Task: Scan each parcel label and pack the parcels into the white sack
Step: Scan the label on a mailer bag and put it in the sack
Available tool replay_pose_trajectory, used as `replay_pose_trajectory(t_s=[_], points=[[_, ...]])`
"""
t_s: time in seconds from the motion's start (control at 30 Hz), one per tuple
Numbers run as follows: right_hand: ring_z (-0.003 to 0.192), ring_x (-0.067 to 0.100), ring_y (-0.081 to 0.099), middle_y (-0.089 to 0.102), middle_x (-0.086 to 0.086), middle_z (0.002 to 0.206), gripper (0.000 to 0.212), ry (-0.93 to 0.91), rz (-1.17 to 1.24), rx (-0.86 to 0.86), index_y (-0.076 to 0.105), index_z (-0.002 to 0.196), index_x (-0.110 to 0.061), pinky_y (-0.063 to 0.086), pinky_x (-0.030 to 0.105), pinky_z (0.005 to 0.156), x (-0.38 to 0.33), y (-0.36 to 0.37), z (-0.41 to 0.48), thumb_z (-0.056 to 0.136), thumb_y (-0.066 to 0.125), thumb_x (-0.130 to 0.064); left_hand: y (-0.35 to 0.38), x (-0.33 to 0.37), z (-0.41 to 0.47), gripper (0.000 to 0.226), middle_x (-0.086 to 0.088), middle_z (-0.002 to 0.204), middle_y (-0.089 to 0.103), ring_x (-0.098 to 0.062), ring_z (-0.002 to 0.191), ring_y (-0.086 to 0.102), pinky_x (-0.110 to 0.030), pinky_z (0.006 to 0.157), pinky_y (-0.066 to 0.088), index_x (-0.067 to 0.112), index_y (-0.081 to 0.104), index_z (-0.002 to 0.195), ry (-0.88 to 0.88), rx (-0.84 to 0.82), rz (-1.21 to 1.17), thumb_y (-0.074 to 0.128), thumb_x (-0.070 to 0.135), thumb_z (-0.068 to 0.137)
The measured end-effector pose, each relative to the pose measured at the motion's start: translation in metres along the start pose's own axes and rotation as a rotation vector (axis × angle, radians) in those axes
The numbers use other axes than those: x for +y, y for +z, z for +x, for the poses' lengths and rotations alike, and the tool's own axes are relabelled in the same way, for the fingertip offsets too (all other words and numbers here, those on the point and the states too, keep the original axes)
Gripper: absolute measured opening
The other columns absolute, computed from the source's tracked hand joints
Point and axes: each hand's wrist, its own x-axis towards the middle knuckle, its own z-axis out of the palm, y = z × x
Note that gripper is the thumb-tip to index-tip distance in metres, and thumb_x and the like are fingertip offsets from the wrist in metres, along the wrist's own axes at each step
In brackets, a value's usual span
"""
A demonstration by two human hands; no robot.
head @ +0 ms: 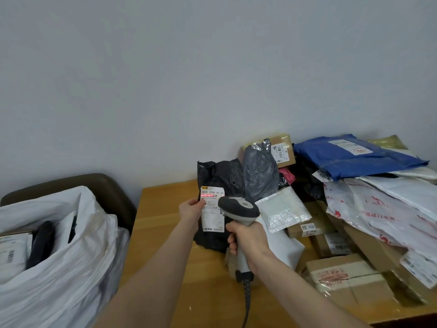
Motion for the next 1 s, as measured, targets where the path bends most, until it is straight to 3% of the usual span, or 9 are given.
replay_pose_trajectory(t_s=[0.63,1.0], points=[[0.046,0.017,0.052,0.059,0.009,0.056,0.008,-0.036,-0.002,-0.049,0.064,0.082,0.001,0.046,0.029,0.05,0.005,-0.006,-0.025,0.083,0.064,-0.006,-0.012,0.0,-0.034,0.027,-0.006,0.088,0.067,-0.016,0.072,0.064,-0.025,0.052,0.049,0.005,0.06,0.119,0.056,0.046,0.009,0.059,0.011,0.093],[0.049,0.016,0.058,0.066,0.006,0.056,0.005,-0.125,0.019,-0.176,0.065,0.083,-0.005,0.051,0.028,0.052,-0.009,0.036,-0.024,0.086,0.067,-0.008,-0.075,0.024,-0.046,0.023,-0.008,0.097,0.069,-0.02,0.087,0.067,-0.032,0.07,0.056,0.007,0.062,0.116,0.143,0.115,-0.038,0.059,0.014,0.093]])
